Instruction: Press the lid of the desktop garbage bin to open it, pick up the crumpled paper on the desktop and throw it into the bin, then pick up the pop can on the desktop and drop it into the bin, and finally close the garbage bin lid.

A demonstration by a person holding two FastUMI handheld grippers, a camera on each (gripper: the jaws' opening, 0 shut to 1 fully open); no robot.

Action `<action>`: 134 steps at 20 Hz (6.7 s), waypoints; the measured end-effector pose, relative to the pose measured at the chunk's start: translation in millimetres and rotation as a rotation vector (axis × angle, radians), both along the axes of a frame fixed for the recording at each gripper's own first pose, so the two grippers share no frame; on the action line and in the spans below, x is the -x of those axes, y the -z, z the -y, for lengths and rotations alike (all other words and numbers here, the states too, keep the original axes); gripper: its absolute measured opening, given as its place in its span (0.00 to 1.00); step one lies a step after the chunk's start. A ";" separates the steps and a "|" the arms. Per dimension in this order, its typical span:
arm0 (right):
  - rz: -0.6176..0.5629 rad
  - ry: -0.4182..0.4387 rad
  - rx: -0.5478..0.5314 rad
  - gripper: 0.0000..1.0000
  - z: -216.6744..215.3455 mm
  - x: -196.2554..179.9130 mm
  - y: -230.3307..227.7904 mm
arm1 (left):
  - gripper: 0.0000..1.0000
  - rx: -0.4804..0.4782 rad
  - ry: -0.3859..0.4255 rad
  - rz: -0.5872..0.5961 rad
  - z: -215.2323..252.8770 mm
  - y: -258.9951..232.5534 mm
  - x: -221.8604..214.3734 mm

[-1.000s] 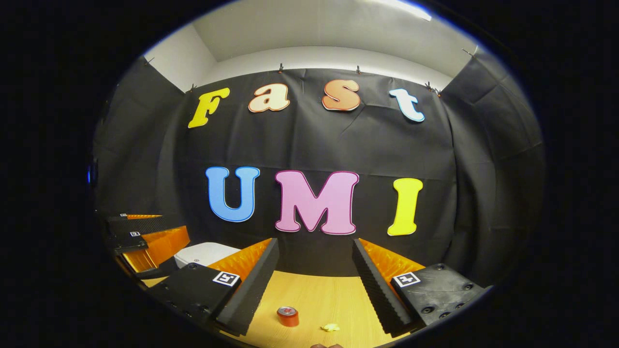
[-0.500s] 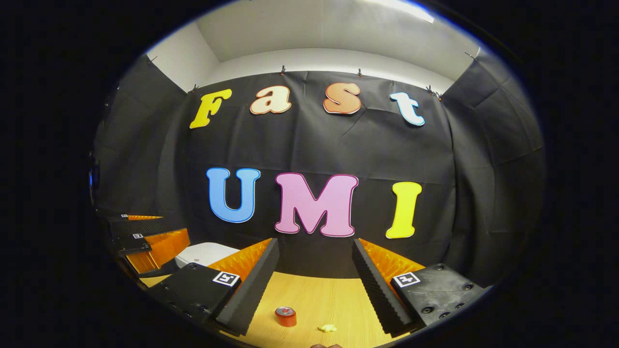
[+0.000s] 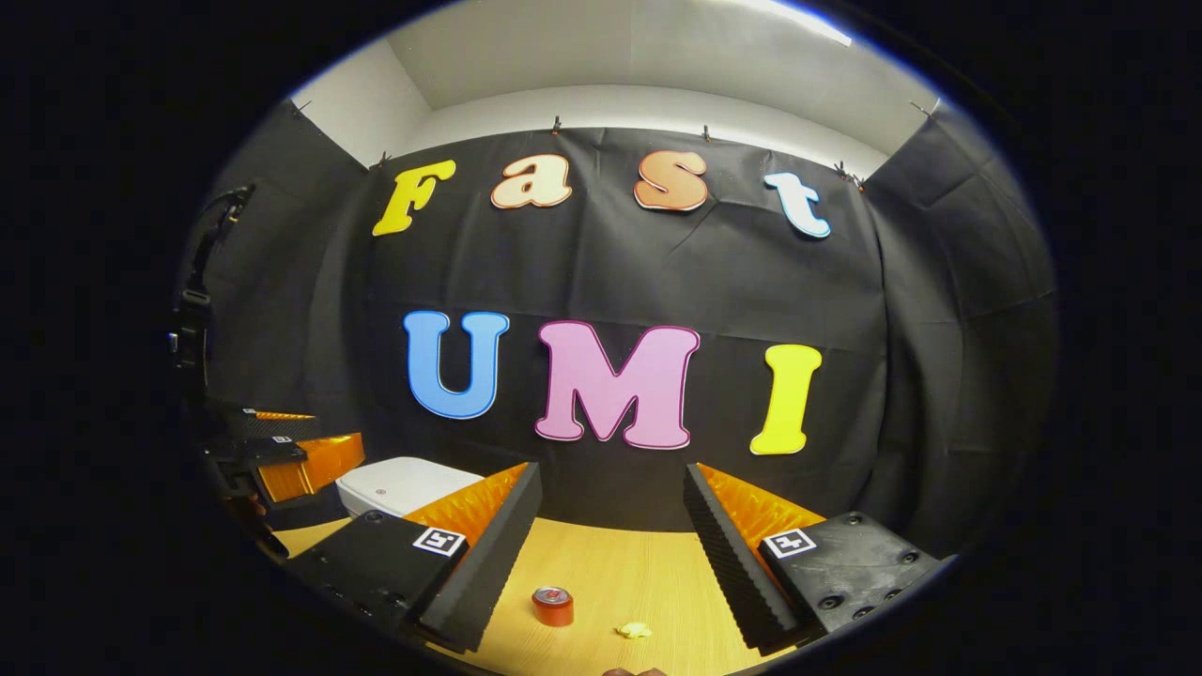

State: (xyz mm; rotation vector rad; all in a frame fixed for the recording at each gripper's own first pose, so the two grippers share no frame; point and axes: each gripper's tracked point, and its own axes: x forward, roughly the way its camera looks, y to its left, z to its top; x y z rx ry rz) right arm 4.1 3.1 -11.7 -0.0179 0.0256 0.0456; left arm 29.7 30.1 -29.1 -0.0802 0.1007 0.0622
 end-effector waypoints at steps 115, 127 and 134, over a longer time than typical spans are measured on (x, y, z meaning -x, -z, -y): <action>-1.171 -0.101 0.121 0.46 56.3 -63.3 443.4 | 0.84 -0.043 0.125 -0.084 76.0 47.2 -5.0; -0.869 -0.209 0.065 0.46 24.9 -114.5 265.7 | 0.84 -0.010 0.093 -0.116 54.2 53.9 10.8; -0.661 -0.524 -0.001 0.46 -88.9 -136.2 126.6 | 0.87 -0.028 0.080 -0.128 43.8 61.4 27.5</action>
